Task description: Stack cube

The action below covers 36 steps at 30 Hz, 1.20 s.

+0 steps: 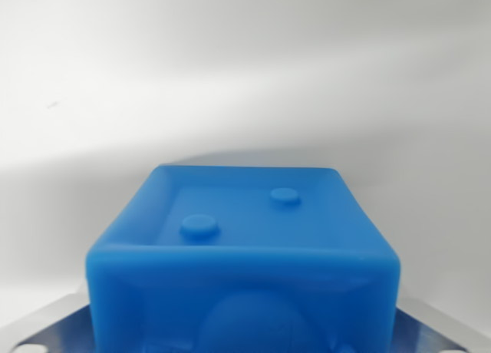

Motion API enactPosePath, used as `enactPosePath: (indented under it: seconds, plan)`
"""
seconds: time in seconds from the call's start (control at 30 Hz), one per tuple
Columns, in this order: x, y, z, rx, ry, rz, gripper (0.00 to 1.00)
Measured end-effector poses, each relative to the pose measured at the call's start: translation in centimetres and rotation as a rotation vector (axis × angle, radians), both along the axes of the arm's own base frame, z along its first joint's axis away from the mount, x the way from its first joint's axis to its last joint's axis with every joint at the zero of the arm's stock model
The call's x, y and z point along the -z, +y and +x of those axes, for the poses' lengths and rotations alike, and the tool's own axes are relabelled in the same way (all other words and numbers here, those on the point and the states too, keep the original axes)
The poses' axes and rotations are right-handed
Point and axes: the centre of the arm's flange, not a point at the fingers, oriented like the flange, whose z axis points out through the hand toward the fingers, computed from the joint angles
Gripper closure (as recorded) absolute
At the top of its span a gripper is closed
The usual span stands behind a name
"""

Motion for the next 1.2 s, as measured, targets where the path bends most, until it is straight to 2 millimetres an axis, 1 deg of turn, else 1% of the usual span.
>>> enactPosePath:
  seconds: [0.7, 1.2]
  plan:
    - [-0.1, 0.0, 0.0, 0.000, -0.001, 0.000, 1.00]
    - [-2.1, 0.0, 0.1, 0.000, -0.004, -0.001, 1.00]
